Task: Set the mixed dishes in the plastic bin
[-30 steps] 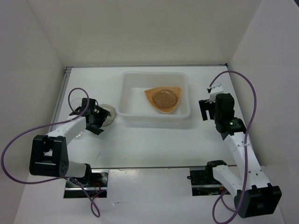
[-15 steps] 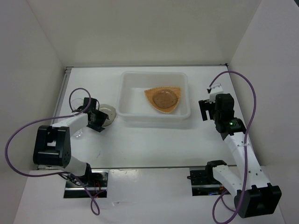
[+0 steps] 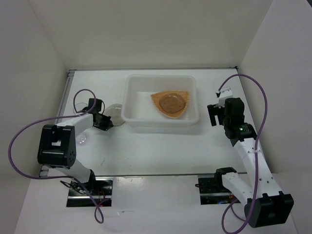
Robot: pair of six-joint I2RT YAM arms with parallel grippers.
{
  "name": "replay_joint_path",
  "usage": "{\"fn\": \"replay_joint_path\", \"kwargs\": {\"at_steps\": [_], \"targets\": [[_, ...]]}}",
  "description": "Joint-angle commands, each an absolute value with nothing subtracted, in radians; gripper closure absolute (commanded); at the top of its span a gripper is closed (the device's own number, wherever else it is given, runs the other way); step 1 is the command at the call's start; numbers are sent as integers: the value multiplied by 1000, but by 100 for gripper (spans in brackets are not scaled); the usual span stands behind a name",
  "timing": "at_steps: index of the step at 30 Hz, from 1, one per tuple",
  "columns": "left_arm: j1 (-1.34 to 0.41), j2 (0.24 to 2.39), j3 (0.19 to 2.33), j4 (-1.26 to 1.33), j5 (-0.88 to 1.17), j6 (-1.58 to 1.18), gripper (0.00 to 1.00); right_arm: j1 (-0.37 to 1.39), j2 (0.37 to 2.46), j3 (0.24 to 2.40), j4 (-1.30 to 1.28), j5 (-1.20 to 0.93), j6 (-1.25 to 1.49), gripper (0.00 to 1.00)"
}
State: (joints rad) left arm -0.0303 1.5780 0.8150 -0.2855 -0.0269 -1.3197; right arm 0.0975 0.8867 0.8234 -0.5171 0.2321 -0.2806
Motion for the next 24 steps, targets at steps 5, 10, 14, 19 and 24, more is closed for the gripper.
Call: {"fn": "replay_joint_path", "kwargs": {"at_steps": [5,10,14,19,24], "targets": [[-29,1470,939,-552,-211,-1397,100,95,871,808,-469,241,-270,2],[-29,1376,1095,-624,-313,-1430,100,95,871,808,-460,241,-270,2],[-29,1376,1256,-644,-350,-1414,100,95,871,808,-460,232,-270,2],[-55,1347,1397,-473,-308,-1272,100,95,862,799,-460,232,-279,2],[-107,1625,1592,-385,114,-1015,100,95,853,799,-451,244,-279,2]]}}
